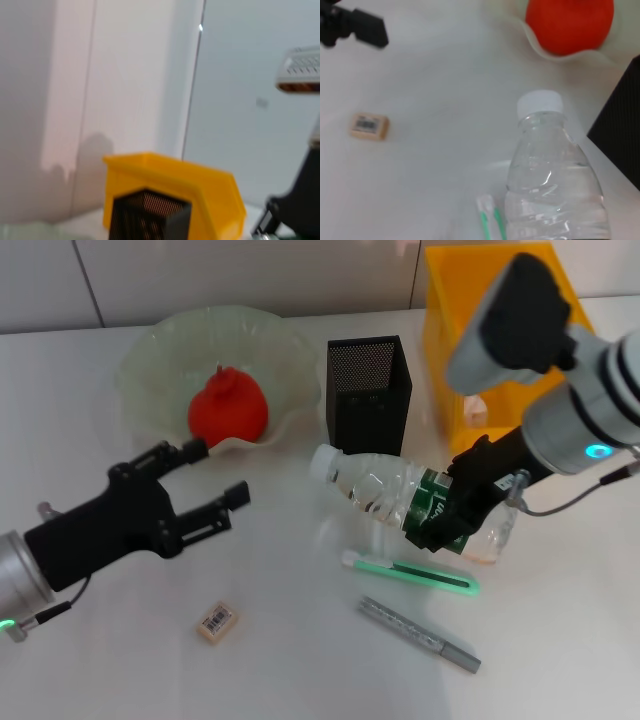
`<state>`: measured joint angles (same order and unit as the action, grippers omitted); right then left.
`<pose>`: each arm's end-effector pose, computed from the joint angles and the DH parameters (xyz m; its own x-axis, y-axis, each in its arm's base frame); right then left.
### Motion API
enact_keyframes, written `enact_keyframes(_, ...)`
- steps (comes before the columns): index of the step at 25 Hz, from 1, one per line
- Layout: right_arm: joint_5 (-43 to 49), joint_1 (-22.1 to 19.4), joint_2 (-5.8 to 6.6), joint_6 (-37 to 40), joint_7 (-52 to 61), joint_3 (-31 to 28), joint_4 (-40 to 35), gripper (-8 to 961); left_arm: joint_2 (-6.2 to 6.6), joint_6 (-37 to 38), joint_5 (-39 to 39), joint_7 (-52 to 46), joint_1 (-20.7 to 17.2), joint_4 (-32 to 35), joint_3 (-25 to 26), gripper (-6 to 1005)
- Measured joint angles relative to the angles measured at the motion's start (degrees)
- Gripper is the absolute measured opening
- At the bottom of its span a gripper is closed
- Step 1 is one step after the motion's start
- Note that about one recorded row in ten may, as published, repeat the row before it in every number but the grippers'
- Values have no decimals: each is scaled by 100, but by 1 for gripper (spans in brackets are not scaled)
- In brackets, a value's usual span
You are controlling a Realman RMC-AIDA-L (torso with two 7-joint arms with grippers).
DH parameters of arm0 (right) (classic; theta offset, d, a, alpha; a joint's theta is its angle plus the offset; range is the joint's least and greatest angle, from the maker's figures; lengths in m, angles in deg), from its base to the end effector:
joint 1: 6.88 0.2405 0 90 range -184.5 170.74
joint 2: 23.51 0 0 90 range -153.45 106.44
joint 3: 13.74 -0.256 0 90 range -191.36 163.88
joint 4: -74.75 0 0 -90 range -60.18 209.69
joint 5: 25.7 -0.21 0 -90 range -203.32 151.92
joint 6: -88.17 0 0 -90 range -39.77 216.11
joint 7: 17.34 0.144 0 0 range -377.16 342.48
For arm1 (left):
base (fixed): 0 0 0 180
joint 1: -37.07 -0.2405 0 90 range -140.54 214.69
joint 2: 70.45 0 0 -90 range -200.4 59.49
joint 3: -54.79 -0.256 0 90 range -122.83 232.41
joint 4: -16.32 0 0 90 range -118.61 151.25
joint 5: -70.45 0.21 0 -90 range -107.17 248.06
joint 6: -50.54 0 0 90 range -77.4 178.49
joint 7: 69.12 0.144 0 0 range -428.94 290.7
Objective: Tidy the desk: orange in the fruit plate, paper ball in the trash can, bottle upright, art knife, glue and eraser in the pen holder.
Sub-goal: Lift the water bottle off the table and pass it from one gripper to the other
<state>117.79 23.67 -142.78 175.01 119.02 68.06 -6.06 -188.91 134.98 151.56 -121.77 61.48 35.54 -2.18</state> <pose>0.1752 0.3436 -0.0068 0.8487 -0.4881 0.2037 -0.4019 -0.8455 -0.3516 -0.2746 0.2965 -0.0378 0.6883 0.1565 0.7083 0.4537 -0.8548 -0.2520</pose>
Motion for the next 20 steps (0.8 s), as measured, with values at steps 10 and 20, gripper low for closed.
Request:
enact_keyframes(10,-1933,-1179,-14,-174,-1532,-1115,-359,762,-16,1368,-11,-762,-86,-369,1448,815)
enact_keyframes(20,-5839,-1687,19,715,-5378,-2065,2186,765,-39,2365,-12,-1266,298,-1210,1775,815)
